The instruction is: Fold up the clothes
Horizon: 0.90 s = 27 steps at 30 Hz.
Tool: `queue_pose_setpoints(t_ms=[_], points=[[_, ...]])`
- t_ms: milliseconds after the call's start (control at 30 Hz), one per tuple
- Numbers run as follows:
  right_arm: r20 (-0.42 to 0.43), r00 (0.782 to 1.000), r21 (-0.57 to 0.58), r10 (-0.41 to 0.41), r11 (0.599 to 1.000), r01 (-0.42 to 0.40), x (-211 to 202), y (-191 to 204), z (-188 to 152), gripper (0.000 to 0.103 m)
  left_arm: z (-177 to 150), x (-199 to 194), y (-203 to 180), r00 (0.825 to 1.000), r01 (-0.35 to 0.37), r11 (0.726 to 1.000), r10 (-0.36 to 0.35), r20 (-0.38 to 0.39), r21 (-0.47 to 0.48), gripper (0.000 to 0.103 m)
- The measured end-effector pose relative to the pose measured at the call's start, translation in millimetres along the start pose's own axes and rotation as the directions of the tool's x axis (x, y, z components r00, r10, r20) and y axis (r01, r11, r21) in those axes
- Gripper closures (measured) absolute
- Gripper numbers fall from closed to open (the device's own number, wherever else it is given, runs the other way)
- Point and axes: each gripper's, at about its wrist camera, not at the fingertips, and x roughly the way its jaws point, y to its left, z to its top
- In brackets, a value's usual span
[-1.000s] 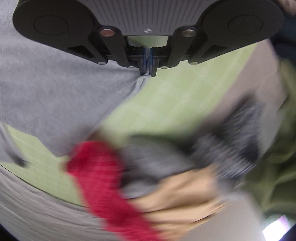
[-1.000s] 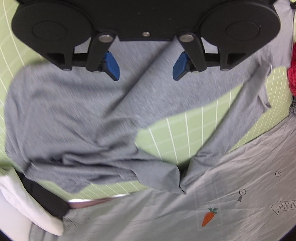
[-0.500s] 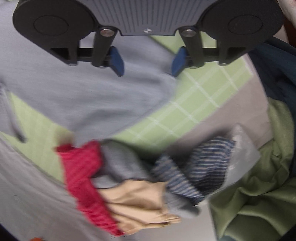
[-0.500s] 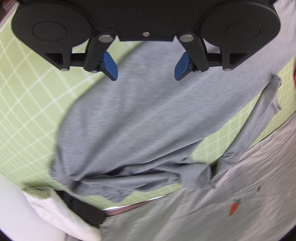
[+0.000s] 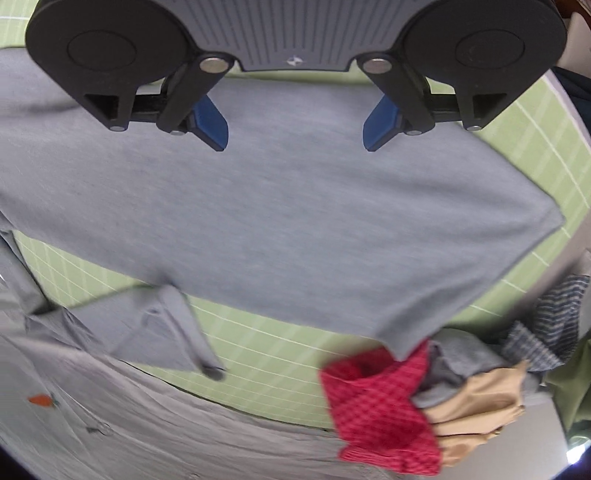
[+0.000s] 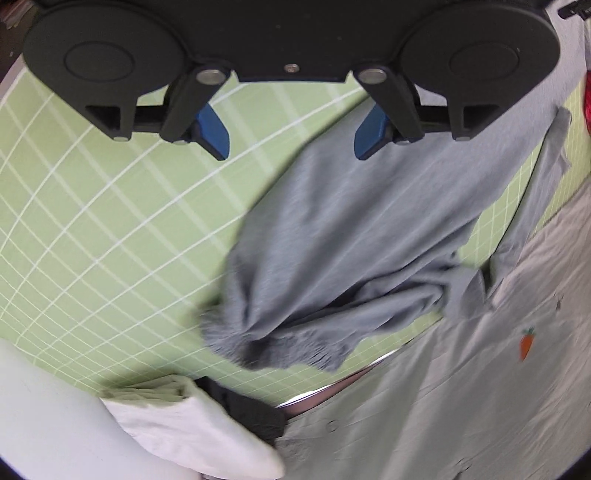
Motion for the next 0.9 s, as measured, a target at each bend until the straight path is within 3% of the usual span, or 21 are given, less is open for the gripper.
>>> queue_pose_setpoints(t_ms=[367, 500, 567, 633, 700, 833, 900], points=[[0.027, 0.999, 0.120, 0.038, 0.992, -0.041, 54, -64, 81, 0.028, 0, 19, -65, 0.998, -0.053, 0.998, 0.052, -0.031, -0.039, 0.018], [0.013, 0.998, 0.152, 0.057, 0.987, -0.058, 87, -74, 111, 0.055, 5, 29, -80, 0.993, -0.108, 0.993, 0.106, -0.048, -0.049, 0.016], [-0.017, 0.999, 0.124, 0.042, 0.991, -0.039, 101, -71, 120, 0.060, 7, 31, -84, 0.991, -0.125, 0.990, 0.121, -0.059, -0.066, 0.015], [-0.024, 0.999, 0.055, 0.039, 0.998, -0.038, 108, -65, 124, 0.085, 10, 32, -86, 0.990, -0.131, 0.989, 0.127, -0.064, -0.072, 0.015], [-0.024, 0.998, -0.022, 0.053, 0.998, -0.054, 112, -58, 122, 0.097, 12, 33, -87, 0.988, -0.139, 0.988, 0.135, -0.071, -0.068, 0.014], [0.058, 0.998, -0.127, -0.037, 0.991, 0.044, 95, -60, 117, 0.102, 16, 36, -84, 0.985, -0.150, 0.986, 0.143, -0.092, -0.069, 0.011], [0.105, 0.990, -0.045, -0.098, 0.994, 0.103, 82, -85, 119, 0.102, 17, 37, -81, 0.985, -0.149, 0.986, 0.142, -0.095, -0.072, 0.008]])
